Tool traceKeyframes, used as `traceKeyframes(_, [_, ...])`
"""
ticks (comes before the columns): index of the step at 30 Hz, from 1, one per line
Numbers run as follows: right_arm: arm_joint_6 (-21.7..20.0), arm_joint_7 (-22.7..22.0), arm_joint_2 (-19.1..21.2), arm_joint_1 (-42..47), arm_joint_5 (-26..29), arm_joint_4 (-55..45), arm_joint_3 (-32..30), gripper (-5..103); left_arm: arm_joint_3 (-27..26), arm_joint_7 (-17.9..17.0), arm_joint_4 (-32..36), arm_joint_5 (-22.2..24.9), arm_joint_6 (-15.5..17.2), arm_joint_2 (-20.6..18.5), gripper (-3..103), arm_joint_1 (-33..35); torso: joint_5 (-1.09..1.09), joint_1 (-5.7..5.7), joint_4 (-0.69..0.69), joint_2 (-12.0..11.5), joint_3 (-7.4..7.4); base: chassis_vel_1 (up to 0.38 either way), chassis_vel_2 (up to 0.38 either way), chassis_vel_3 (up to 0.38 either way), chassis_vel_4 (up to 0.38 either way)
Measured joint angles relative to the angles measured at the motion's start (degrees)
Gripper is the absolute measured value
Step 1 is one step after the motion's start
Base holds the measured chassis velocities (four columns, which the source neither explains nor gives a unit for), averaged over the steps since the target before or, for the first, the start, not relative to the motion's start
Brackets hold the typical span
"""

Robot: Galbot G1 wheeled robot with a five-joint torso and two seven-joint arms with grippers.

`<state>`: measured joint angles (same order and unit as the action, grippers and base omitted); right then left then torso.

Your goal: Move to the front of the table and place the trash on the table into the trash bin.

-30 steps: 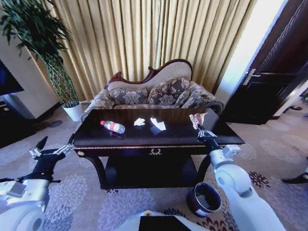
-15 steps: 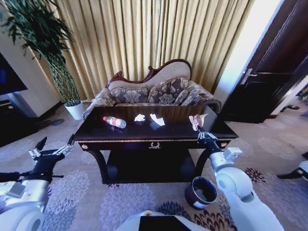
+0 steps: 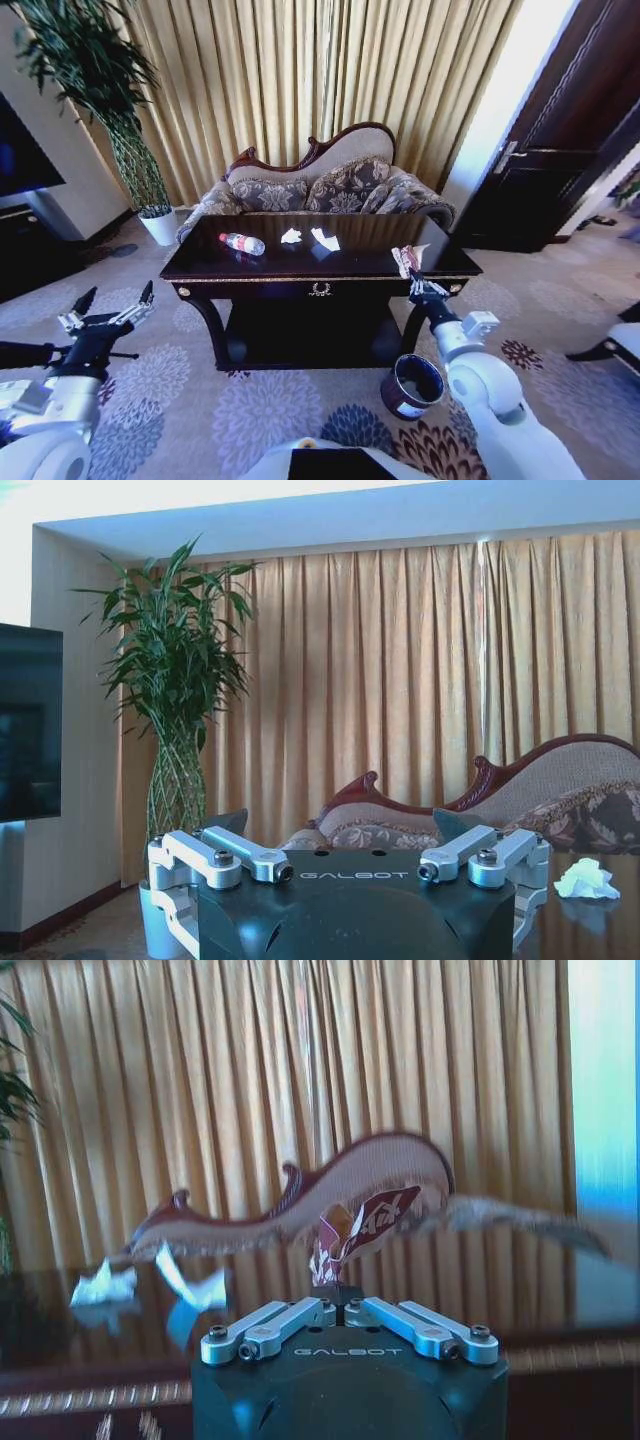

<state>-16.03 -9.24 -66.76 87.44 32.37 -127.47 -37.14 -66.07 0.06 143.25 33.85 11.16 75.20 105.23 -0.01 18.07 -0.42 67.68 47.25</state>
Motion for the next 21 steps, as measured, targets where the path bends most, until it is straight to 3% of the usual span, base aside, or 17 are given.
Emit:
traceKeyframes(8, [4.3,1.8,-3.1,6.6,-2.9,9.9,-1.2,0,0.6,0.0,0.0,-0.1,0.0,0.4,100,-0.1,0.02,0.02,-0.02,0.0,0.02,0.0,0.0,0.0,0.0])
traceKeyframes(12, [6.3,1.8,-4.1,3.9,-7.1,19.9,-0.7,0,1.6,0.0,0.0,-1.0,0.0,0.6,100,-0.4,0.02,0.01,-0.01,0.0,0.01,0.0,0.0,0.0,0.0])
traceKeyframes(14, [7.4,1.8,-4.5,-0.3,-9.0,29.6,0.0,0,2.0,0.0,0.0,-1.2,0.0,0.6,100,-0.2,0.03,0.01,0.0,0.0,0.01,0.0,0.0,0.0,0.0])
traceKeyframes(21, [8.6,1.9,-4.3,-7.7,-10.0,47.4,1.7,0,1.7,-0.2,0.0,-1.0,0.0,0.3,100,0.0,0.04,0.02,-0.01,0.0,0.02,0.0,0.0,0.0,0.0])
